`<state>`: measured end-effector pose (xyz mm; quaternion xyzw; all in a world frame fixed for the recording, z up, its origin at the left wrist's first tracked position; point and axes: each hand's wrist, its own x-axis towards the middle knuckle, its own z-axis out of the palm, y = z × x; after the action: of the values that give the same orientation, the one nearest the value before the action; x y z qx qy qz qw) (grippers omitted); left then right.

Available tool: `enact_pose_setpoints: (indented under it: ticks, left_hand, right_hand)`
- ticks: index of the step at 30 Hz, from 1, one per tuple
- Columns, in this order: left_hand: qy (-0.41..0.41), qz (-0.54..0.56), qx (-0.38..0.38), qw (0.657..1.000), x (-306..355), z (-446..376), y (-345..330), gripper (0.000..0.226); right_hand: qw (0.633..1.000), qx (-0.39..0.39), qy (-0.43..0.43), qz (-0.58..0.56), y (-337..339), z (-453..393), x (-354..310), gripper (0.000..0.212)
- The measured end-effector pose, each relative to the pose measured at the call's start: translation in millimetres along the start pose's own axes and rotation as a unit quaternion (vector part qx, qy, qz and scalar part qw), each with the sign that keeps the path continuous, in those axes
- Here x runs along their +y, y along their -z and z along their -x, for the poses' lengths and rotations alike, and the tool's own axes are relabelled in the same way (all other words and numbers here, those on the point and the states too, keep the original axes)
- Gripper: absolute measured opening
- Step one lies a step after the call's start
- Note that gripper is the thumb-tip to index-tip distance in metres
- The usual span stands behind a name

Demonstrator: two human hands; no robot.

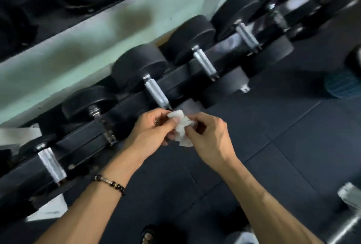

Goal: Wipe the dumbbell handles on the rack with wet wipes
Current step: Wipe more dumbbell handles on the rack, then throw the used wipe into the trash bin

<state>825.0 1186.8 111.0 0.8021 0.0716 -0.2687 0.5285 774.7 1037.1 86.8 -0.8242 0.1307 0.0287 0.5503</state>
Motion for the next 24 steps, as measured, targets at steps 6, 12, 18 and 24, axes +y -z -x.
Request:
enact_pose_setpoints:
  ticks: [6, 12, 18, 24]
  left_hand:
    - [-0.131, -0.194, -0.028, 0.972, 85.2, -14.3, -163.7, 0.005]
    - [-0.267, -0.412, -0.087, 0.867, 174.5, -40.1, -339.0, 0.015]
    - [-0.381, -0.493, -0.142, 0.769, 254.8, -78.1, -485.7, 0.022]
    - [-0.444, -0.516, -0.204, 0.704, 312.6, -155.1, -635.1, 0.021]
  right_hand:
    - [0.989, 0.131, -0.064, -0.002, 194.9, -4.7, 45.7, 0.023]
    - [0.971, 0.197, -0.130, 0.021, 384.1, -13.2, 97.2, 0.018]
    - [0.940, 0.282, -0.185, 0.056, 522.9, -42.9, 152.3, 0.011]
    - [0.894, 0.362, -0.259, 0.051, 642.0, -106.2, 236.9, 0.012]
